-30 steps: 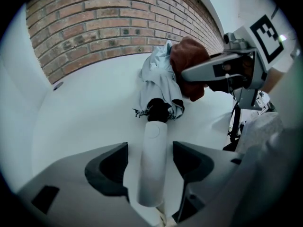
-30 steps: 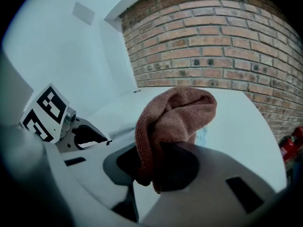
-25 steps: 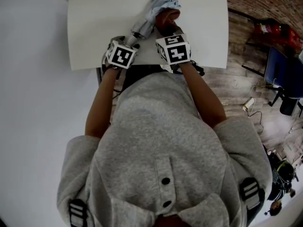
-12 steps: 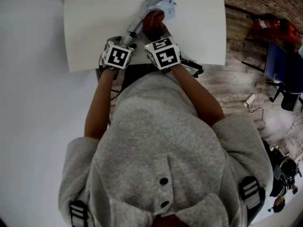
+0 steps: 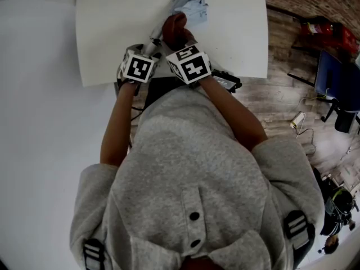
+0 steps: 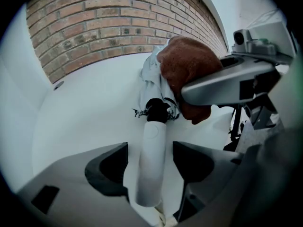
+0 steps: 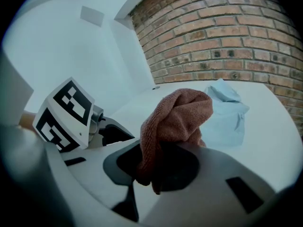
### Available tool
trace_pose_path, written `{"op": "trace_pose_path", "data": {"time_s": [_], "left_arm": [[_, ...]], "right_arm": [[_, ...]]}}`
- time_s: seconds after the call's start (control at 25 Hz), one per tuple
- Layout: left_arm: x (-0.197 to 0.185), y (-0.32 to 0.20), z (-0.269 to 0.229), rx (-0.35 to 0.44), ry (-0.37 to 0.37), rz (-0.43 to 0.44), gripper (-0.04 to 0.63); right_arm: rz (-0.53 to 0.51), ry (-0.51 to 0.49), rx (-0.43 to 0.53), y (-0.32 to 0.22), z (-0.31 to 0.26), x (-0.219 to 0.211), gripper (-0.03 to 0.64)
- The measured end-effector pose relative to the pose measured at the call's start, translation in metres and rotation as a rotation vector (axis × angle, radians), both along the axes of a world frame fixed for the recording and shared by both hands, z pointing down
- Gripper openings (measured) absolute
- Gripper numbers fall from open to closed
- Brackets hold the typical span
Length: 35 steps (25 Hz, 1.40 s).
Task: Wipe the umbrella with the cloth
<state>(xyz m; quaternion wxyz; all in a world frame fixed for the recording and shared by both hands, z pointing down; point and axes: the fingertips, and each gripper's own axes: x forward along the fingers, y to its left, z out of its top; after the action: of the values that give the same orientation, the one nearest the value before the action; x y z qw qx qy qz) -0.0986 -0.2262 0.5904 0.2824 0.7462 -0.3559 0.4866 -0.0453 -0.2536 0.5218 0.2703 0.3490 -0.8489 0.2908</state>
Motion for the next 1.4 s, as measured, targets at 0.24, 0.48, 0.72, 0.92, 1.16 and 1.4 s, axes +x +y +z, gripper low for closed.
{"op": "trace_pose_path", "data": {"time_s": [0.24, 0.48, 0.72, 0.92, 1.16, 1.4], "left_arm": [[-0.001, 0.0, 0.0, 0.003, -0.009, 0.0, 0.295], [-0.001, 0.0, -0.001, 0.008, -0.005, 0.001, 0.295], [-0.002, -0.001, 0.0, 0.01, -0.004, 0.001, 0.294], [-0.002, -0.001, 0.0, 0.008, 0.002, 0.001, 0.295], [-0.001, 0.0, 0.0, 0.005, 0.003, 0.003, 0.295], [-0.003, 0.0, -0.001, 0.011, 0.005, 0.006, 0.294]], "right_arm": [[-0.034, -0.061, -0.007, -0.001, -0.015, -0.013, 0.083], [-0.102, -0.154, -0.019, -0.002, -0.042, -0.033, 0.083], [-0.215, -0.422, -0.175, -0.003, -0.07, -0.05, 0.083], [-0.195, -0.443, -0.276, -0.03, -0.055, -0.033, 0.083], [-0.179, -0.299, -0.281, -0.058, -0.032, 0.002, 0.083], [-0.224, -0.154, -0.186, -0.069, -0.032, 0.019, 0.084]]}}
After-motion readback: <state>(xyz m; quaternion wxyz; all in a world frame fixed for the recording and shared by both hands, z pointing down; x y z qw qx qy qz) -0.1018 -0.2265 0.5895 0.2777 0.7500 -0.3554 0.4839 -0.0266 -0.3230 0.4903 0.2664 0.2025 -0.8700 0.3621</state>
